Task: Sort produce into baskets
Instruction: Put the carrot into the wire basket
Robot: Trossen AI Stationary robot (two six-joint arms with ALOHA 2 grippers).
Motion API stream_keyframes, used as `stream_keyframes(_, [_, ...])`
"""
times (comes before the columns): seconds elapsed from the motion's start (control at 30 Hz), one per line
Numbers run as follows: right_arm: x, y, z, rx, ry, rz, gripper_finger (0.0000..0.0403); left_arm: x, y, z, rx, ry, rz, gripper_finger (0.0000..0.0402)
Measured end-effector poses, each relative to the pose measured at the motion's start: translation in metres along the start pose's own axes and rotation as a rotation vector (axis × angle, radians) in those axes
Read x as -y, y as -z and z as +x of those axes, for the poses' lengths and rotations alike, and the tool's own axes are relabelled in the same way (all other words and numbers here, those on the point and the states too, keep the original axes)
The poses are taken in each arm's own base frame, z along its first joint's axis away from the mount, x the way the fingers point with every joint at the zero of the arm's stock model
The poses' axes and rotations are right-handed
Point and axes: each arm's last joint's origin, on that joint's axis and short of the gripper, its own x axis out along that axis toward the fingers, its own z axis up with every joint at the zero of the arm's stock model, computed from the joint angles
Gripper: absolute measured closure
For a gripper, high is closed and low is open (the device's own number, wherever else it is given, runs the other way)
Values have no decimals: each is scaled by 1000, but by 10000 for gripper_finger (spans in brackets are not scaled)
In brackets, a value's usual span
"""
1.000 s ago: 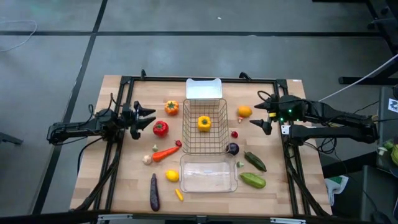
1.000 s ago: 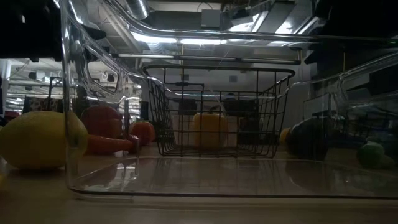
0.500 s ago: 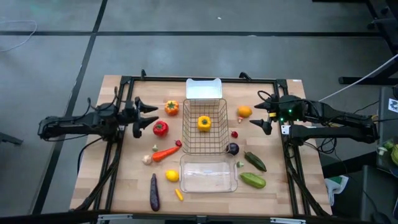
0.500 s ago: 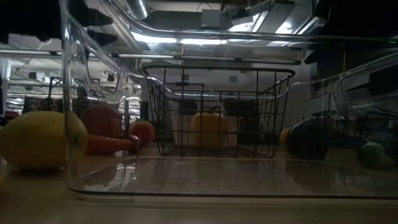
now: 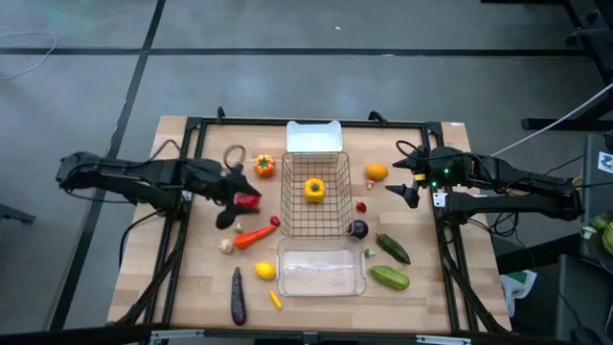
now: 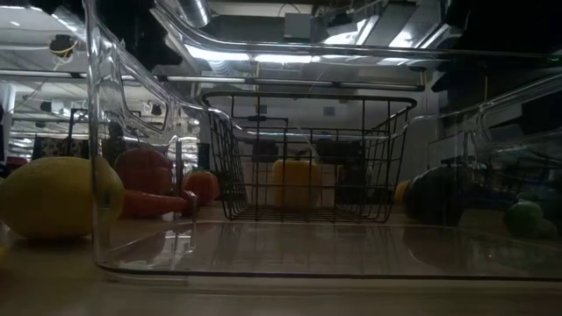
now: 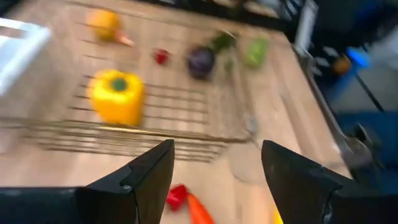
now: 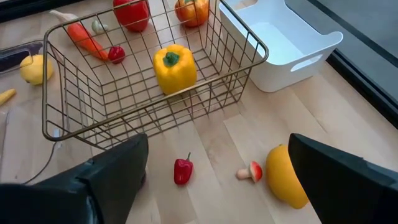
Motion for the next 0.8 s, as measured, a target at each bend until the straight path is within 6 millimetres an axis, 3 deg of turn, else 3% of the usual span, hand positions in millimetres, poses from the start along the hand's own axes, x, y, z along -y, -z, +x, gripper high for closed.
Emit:
stream_keyframes(0.17, [0, 0, 0, 0, 0, -1, 20, 20, 2, 24, -139, 60, -30, 163])
stream_keyframes(0.33, [0, 0, 0, 0, 0, -1, 20, 32, 19, 42, -299, 58, -99, 163])
stream_keyframes(0.8, [0, 0, 0, 0, 0, -2, 20, 38, 64, 82, -655, -79, -166, 163])
